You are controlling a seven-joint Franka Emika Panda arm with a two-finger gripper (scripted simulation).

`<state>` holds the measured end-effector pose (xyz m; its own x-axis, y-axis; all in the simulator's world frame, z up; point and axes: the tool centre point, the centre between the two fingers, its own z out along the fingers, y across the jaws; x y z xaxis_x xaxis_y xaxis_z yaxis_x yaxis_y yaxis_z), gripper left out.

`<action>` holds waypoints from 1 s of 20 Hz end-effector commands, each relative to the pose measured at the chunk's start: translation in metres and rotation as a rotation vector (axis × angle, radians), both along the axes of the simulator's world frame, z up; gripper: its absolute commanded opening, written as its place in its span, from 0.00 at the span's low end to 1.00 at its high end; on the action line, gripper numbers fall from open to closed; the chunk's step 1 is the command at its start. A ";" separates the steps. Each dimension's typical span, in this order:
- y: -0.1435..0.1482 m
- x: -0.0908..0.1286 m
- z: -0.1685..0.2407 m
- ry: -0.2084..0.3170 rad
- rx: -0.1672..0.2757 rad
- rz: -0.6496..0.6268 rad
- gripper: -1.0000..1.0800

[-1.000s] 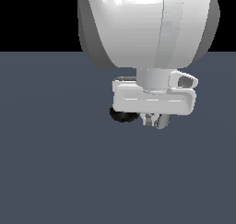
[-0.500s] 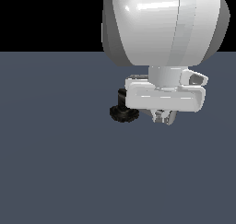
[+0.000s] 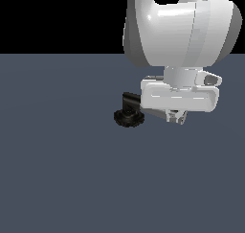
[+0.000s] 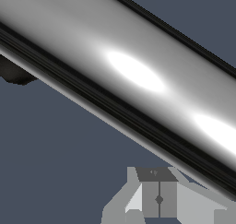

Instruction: Turn on the faucet by rotating a designated handle.

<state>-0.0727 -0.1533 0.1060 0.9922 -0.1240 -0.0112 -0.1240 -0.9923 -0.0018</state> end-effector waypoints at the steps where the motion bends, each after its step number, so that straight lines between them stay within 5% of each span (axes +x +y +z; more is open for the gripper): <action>1: -0.004 0.013 0.000 -0.009 -0.002 0.011 0.00; 20: -0.059 0.057 0.001 -0.010 -0.003 0.001 0.00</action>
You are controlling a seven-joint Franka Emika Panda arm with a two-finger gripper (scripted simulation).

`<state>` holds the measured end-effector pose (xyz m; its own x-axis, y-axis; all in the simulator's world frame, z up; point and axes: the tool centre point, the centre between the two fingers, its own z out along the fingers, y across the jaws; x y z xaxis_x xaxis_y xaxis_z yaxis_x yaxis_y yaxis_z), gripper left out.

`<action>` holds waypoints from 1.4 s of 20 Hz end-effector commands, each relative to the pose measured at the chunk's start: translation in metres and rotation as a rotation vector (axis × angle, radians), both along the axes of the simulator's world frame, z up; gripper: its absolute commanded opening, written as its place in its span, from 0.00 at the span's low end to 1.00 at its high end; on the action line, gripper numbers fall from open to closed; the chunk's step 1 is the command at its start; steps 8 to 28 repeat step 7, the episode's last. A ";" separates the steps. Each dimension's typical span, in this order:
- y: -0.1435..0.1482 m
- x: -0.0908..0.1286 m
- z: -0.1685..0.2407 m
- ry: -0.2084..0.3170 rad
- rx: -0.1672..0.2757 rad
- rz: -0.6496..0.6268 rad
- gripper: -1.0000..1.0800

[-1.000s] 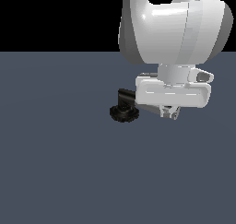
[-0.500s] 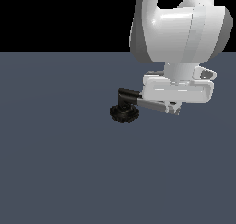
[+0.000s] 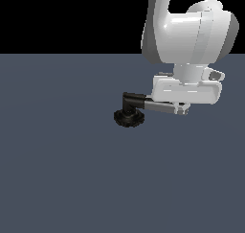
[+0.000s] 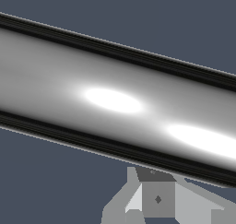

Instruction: Turn on the faucet by rotating a designated handle.

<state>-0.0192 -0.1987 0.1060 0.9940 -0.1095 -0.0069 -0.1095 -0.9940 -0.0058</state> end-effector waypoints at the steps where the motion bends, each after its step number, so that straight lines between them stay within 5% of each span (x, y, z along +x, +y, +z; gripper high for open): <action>1: -0.017 0.006 0.001 -0.006 -0.006 -0.014 0.00; 28: -0.030 0.017 0.001 -0.006 -0.006 -0.016 0.00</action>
